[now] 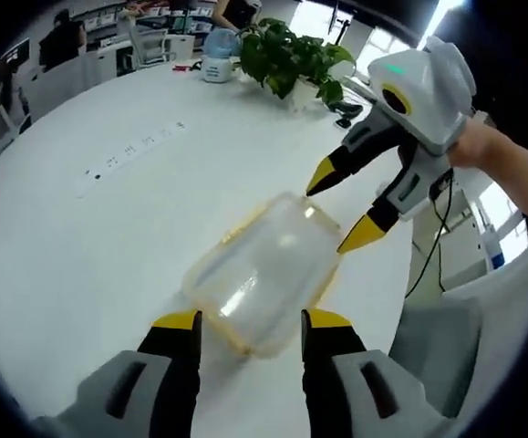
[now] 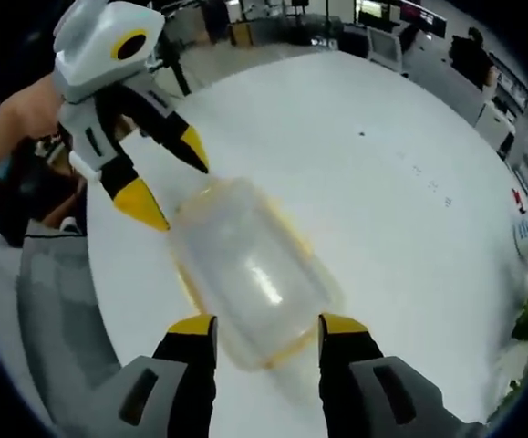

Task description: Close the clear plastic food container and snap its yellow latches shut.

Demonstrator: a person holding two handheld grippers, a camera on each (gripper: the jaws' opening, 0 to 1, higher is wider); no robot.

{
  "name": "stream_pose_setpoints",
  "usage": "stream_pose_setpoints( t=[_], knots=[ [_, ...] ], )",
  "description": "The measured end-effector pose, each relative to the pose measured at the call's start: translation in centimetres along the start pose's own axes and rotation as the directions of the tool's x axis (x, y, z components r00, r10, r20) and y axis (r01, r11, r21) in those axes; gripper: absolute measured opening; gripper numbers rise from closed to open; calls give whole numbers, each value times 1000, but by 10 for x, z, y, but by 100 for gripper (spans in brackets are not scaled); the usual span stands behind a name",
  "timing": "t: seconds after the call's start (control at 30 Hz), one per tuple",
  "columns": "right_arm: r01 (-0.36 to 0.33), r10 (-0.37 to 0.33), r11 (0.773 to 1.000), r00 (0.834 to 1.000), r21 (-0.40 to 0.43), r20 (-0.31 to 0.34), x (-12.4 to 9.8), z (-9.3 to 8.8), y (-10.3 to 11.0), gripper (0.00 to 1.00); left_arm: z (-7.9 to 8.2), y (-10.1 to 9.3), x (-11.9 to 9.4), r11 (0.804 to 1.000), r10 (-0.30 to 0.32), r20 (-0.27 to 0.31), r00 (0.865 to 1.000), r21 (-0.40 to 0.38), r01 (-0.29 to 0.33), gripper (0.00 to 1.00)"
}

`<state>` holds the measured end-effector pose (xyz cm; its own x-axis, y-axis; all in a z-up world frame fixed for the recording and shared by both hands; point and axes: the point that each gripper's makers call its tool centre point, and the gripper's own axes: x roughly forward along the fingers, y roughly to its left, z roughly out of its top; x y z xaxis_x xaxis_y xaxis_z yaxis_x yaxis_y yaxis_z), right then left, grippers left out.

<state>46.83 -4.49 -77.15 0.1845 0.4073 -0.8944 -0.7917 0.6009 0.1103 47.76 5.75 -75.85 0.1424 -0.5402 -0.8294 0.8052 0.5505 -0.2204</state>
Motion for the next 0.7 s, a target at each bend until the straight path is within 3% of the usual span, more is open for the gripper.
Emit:
stream_pose_setpoints(
  t=[0.7],
  knots=[
    [-42, 40, 989, 999, -141, -21, 6, 7, 9, 39, 6, -12, 8, 975, -22, -73, 997, 218, 38, 43]
  ],
)
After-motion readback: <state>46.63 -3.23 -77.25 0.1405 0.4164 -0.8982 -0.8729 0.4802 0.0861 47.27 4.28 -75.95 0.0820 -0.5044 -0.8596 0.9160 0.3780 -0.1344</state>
